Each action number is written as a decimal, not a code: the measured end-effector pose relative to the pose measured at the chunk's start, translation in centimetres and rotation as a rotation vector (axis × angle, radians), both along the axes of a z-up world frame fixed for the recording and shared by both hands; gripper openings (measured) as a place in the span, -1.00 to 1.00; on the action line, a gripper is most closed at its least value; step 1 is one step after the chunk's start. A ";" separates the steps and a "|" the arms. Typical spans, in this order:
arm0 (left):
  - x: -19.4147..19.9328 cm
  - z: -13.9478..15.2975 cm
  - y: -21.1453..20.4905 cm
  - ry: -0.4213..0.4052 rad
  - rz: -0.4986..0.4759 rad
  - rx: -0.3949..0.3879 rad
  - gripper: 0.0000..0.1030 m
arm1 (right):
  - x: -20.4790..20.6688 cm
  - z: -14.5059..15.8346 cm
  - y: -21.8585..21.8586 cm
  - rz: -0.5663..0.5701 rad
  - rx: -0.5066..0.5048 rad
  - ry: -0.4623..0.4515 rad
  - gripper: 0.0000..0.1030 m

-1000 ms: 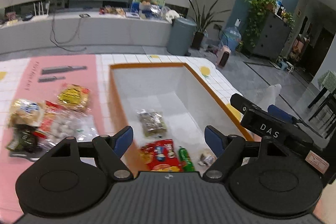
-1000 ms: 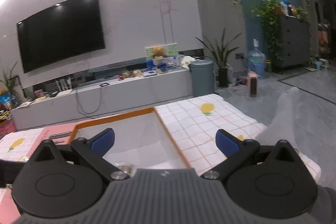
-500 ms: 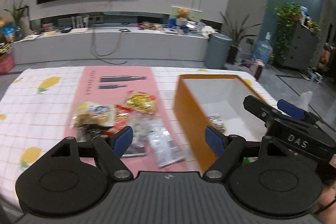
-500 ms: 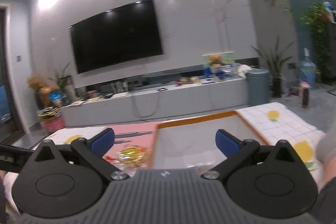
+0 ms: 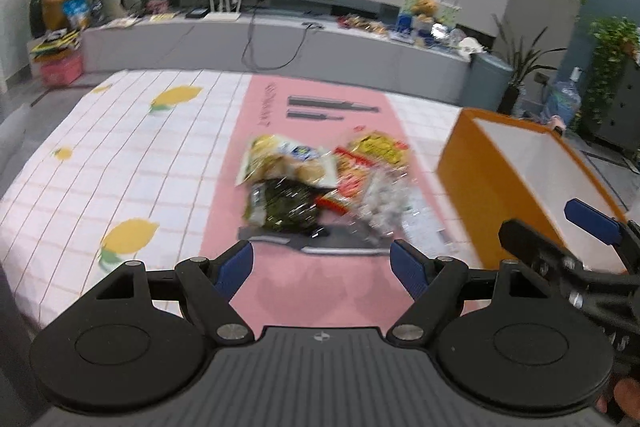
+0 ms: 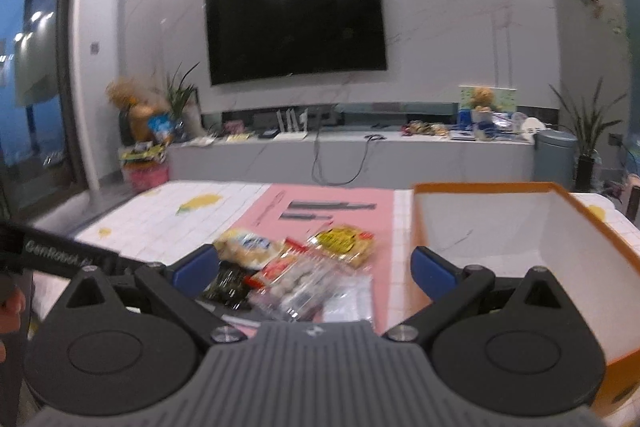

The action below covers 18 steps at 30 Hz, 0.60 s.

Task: Organize snacks
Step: 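Move both tools back from the box to the snack pile, then grasp the clear quail egg bag with the right tool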

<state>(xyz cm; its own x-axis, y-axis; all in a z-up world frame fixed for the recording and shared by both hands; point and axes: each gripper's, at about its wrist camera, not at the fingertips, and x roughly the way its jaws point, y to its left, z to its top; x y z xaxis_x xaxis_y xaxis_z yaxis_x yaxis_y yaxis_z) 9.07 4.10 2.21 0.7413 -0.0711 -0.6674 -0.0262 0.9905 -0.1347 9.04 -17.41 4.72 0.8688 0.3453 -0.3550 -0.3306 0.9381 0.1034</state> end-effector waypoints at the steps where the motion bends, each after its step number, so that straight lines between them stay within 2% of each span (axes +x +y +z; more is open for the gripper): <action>1: 0.0 -0.3 0.4 0.009 0.009 0.001 0.77 | 0.1 -0.3 0.6 0.009 -0.021 0.013 0.93; 6: 0.4 -2.0 1.8 0.061 0.039 -0.009 0.77 | 0.6 -2.2 2.7 0.019 -0.088 0.065 0.93; 9: 0.9 -3.2 3.0 0.098 0.062 -0.021 0.77 | 1.9 -2.9 3.0 -0.013 -0.042 0.153 0.93; 12: 1.7 -4.0 3.9 0.123 0.071 -0.032 0.77 | 3.0 -3.2 3.6 -0.018 0.004 0.202 0.93; 18: 3.2 -4.7 5.6 0.147 0.089 -0.081 0.77 | 5.0 -4.3 6.0 -0.033 -0.057 0.238 0.93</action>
